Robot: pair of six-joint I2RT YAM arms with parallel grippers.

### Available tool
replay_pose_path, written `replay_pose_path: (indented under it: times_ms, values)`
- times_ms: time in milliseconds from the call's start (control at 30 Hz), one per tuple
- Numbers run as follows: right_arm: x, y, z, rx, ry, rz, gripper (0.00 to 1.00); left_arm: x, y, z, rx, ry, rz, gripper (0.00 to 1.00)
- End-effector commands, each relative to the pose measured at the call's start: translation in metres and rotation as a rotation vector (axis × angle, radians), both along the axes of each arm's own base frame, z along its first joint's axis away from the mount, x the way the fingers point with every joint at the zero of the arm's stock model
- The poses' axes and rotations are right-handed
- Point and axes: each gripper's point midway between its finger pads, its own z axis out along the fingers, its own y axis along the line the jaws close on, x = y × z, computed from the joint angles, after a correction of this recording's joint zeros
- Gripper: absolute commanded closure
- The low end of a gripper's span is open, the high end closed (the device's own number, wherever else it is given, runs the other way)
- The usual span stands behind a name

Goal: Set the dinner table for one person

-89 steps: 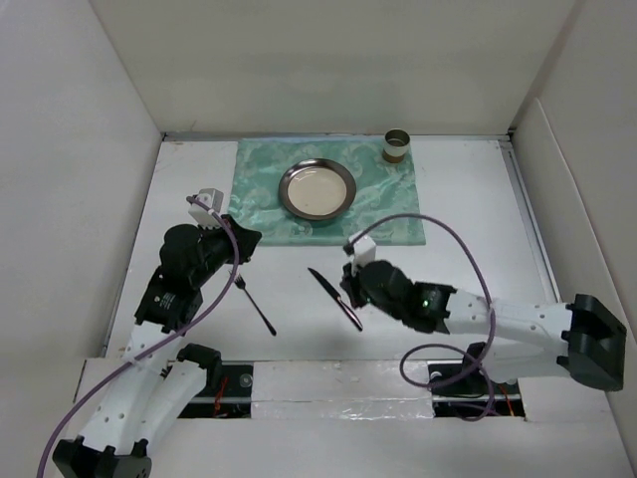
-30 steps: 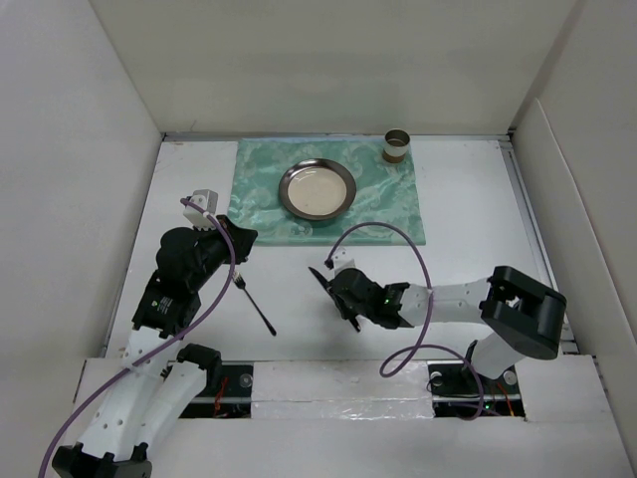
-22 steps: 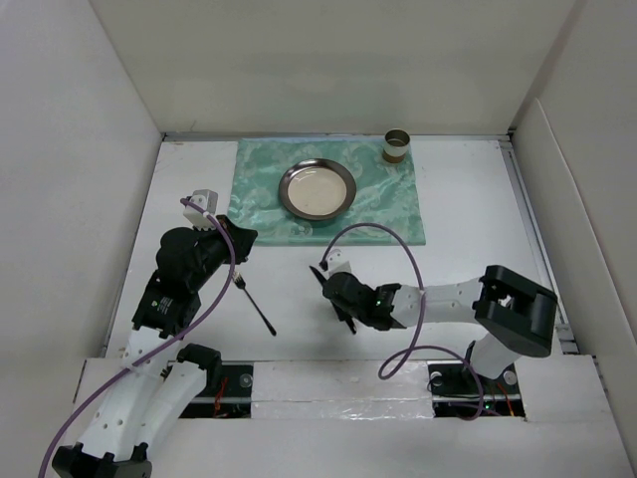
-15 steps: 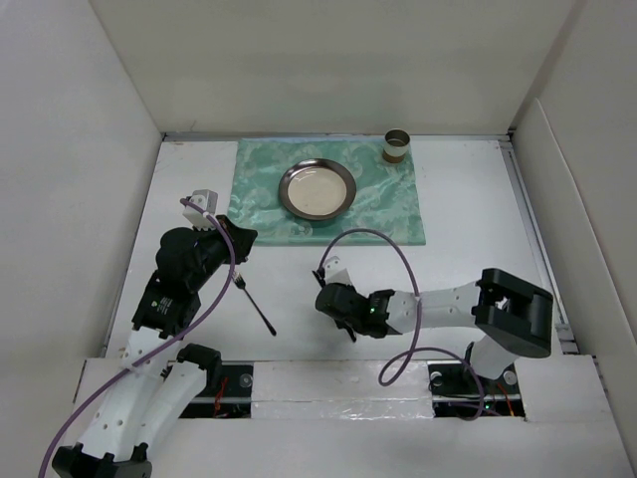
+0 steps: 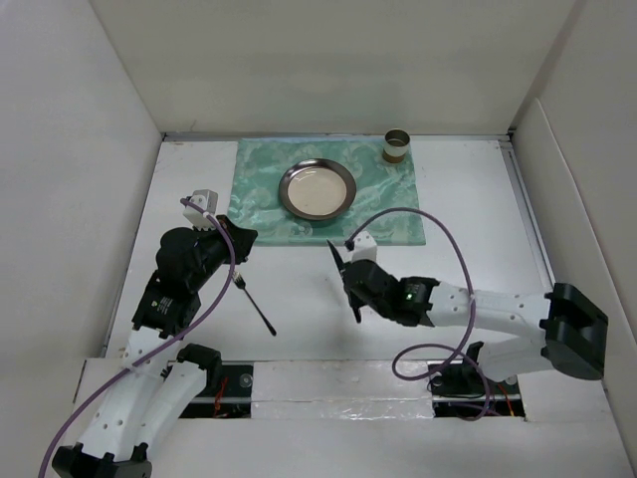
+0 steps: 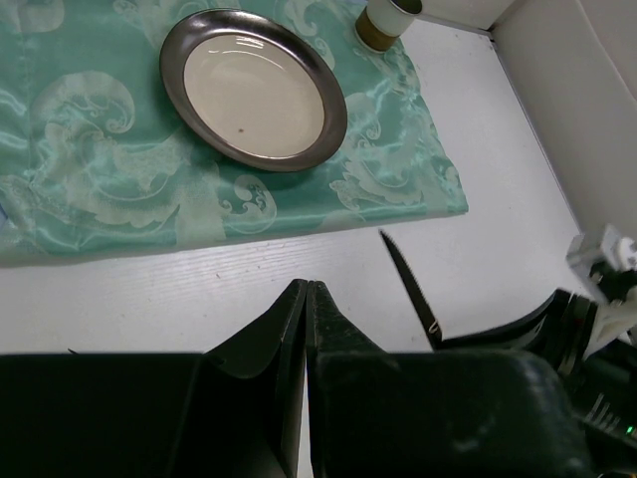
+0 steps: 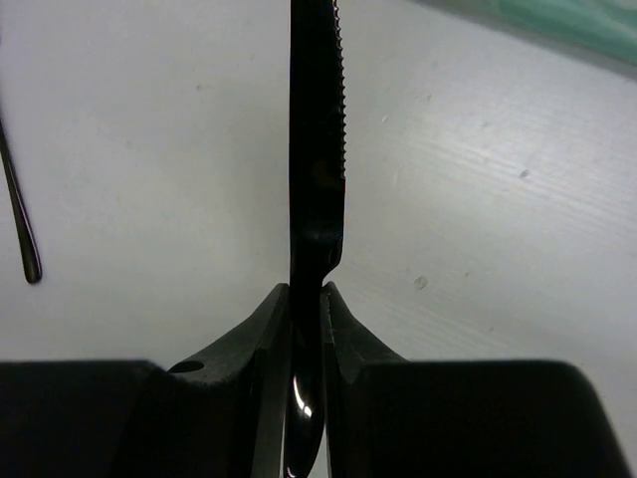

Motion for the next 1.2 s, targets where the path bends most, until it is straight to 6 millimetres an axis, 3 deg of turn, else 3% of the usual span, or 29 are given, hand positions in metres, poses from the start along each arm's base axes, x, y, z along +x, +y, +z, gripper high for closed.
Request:
replay_pose_path:
  times_ms: [0, 133, 233, 267, 333, 400, 467, 500, 533, 567, 600, 633, 667, 700, 733, 800, 867, 900, 967, 1167]
  values:
    - [0.035, -0.007, 0.041, 0.112, -0.09, -0.069, 1.0, 0.002, -0.002, 0.023, -0.025, -0.065, -0.007, 1.0]
    - [0.09, -0.038, 0.076, 0.153, -0.166, -0.183, 1.0, 0.003, -0.001, 0.024, -0.024, -0.068, -0.005, 1.0]
    - [0.124, -0.047, 0.097, 0.194, -0.22, -0.223, 1.0, 0.002, -0.003, 0.021, -0.022, -0.06, -0.016, 1.0]
    - [0.142, -0.06, 0.089, 0.172, -0.203, -0.264, 1.0, 0.001, -0.003, 0.023, -0.026, -0.066, -0.017, 1.0]
    - [0.167, -0.065, 0.097, 0.179, -0.217, -0.285, 1.0, 0.002, -0.003, 0.024, -0.027, -0.071, -0.015, 1.0]
    - [0.195, -0.072, 0.079, 0.165, -0.19, -0.306, 1.0, 0.0, -0.005, 0.024, -0.028, -0.069, -0.029, 1.0]
    - [0.219, -0.073, 0.083, 0.167, -0.191, -0.307, 1.0, -0.001, -0.004, 0.027, -0.029, -0.08, -0.027, 1.0]
    - [0.235, -0.084, 0.064, 0.128, -0.152, -0.339, 1.0, -0.001, -0.003, 0.027, -0.028, -0.081, -0.022, 1.0]
    - [0.245, -0.088, 0.061, 0.114, -0.144, -0.348, 1.0, 0.0, -0.003, 0.027, -0.027, -0.079, -0.022, 1.0]
    - [0.258, -0.085, 0.07, 0.131, -0.148, -0.338, 1.0, -0.001, -0.004, 0.026, -0.028, -0.077, -0.026, 1.0]
    - [0.274, -0.089, 0.064, 0.127, -0.137, -0.347, 1.0, -0.002, -0.005, 0.025, -0.029, -0.074, -0.037, 1.0]
    - [0.278, -0.094, 0.049, 0.106, -0.115, -0.358, 1.0, -0.002, -0.006, 0.025, -0.03, -0.075, -0.039, 1.0]
    - [0.29, -0.091, 0.059, 0.129, -0.126, -0.349, 1.0, -0.003, -0.006, 0.028, -0.033, -0.084, -0.04, 1.0]
    - [0.295, -0.093, 0.053, 0.114, -0.107, -0.349, 1.0, -0.002, -0.005, 0.028, -0.032, -0.086, -0.036, 1.0]
    - [0.302, -0.097, 0.035, 0.087, -0.076, -0.359, 1.0, -0.002, -0.005, 0.027, -0.031, -0.081, -0.036, 1.0]
    - [0.315, -0.098, 0.038, 0.079, -0.077, -0.361, 1.0, -0.003, -0.005, 0.027, -0.031, -0.08, -0.039, 1.0]
    - [0.321, -0.098, 0.015, 0.054, -0.027, -0.353, 1.0, -0.003, -0.005, 0.028, -0.031, -0.085, -0.039, 1.0]
    - [0.33, -0.1, 0.02, 0.061, -0.034, -0.357, 1.0, -0.003, -0.005, 0.028, -0.031, -0.086, -0.034, 1.0]
    - [0.335, -0.104, -0.001, 0.032, 0.005, -0.364, 1.0, -0.002, -0.006, 0.027, -0.031, -0.078, -0.039, 1.0]
    - [0.345, -0.105, -0.021, 0.013, 0.044, -0.373, 1.0, -0.001, -0.005, 0.026, -0.029, -0.077, -0.033, 1.0]
